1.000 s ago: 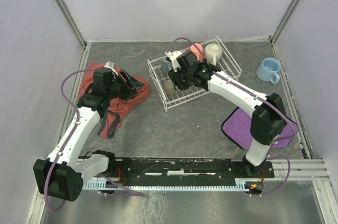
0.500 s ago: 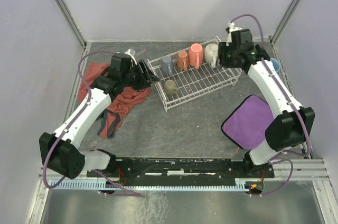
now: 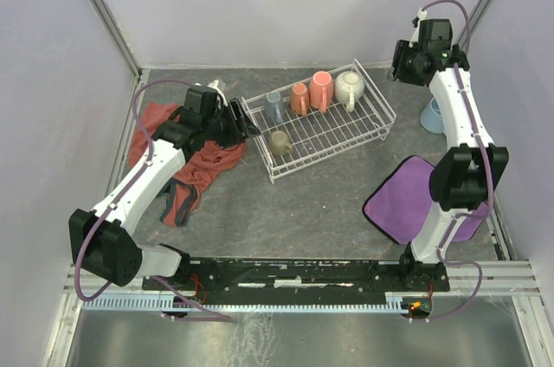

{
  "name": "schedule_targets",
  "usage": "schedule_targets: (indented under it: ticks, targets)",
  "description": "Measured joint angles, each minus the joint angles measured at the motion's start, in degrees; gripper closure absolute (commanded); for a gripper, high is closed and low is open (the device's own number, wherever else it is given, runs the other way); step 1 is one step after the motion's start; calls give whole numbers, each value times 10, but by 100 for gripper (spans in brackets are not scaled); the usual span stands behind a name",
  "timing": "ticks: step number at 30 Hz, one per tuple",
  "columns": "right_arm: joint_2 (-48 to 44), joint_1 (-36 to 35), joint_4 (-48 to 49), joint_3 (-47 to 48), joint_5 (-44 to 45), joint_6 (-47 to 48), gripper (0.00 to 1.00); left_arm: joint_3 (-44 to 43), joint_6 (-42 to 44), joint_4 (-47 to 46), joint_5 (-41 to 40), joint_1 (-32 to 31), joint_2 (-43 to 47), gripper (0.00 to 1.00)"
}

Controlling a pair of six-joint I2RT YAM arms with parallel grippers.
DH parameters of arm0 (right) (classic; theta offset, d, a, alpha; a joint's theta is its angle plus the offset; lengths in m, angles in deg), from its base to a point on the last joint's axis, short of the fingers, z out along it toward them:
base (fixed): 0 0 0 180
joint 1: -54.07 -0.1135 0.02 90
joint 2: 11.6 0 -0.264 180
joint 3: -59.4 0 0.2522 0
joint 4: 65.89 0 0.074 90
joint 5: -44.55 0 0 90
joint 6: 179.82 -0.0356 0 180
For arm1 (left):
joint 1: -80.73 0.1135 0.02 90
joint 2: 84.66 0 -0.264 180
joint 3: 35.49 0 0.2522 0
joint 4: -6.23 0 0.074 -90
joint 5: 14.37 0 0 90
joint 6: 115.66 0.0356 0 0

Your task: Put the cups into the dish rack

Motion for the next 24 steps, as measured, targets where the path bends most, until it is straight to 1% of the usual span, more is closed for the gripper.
schedule_targets:
  ticks: [9, 14, 17, 24]
  targets:
    - [142, 34, -65, 169, 62, 52, 40, 0, 14, -20, 26, 5, -23, 35]
    - [200, 48, -91, 241, 87, 70, 38, 0, 21, -42, 48, 8, -45, 35]
    - [224, 59, -99, 259, 100, 79, 37, 0, 23, -54, 59, 10, -56, 35]
    - [243, 89, -110, 259, 103, 81, 37, 0, 24, -69, 70, 12, -76, 35]
